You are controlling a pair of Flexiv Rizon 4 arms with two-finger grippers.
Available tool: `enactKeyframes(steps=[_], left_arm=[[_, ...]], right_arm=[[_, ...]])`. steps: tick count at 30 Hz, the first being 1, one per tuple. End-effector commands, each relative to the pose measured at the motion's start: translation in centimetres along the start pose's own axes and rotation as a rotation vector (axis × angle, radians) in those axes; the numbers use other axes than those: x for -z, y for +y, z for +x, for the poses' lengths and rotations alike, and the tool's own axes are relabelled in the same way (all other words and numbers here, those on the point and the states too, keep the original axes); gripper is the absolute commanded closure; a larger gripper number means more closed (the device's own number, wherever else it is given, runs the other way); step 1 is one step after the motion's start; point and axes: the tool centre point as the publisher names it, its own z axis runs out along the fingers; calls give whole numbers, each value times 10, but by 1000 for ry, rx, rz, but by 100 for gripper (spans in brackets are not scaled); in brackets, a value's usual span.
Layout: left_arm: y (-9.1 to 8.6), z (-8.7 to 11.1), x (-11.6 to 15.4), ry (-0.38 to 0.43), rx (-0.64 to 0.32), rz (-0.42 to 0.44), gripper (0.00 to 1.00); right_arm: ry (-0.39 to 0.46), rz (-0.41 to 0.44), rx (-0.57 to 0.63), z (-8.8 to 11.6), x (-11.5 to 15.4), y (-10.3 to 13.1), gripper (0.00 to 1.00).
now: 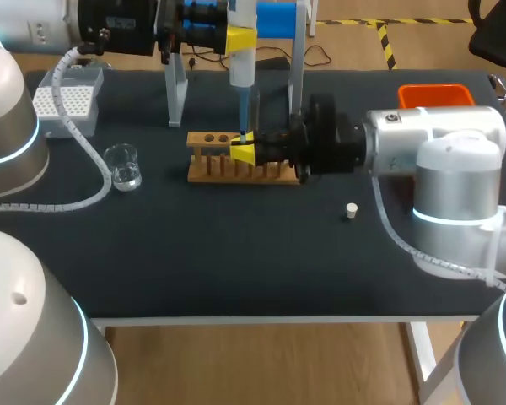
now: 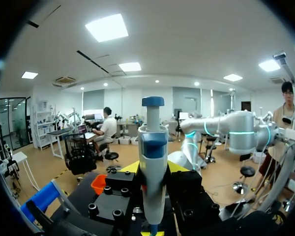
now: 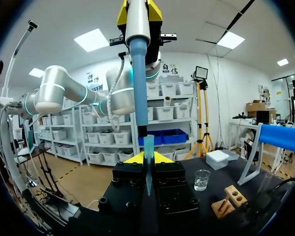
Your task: Invert the test tube, pick up the pipette, mount the tip to pipette, aspirate from beaker and dispense into the tube, eject the tip, return the pipette, and cap with the stopper.
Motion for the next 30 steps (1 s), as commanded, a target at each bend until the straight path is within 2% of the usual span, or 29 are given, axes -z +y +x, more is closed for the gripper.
enactKeyframes(steps=[1, 10, 30], left_arm=[[3, 0, 0, 2, 0, -1, 100], [3, 0, 0, 2, 0, -1, 100], [3, 0, 0, 2, 0, -1, 100]], right_arm=[[3, 1, 4, -1, 1, 5, 100], [-2, 11, -20, -2, 1, -6, 100], [-19, -8, -76, 1, 1, -10, 100]])
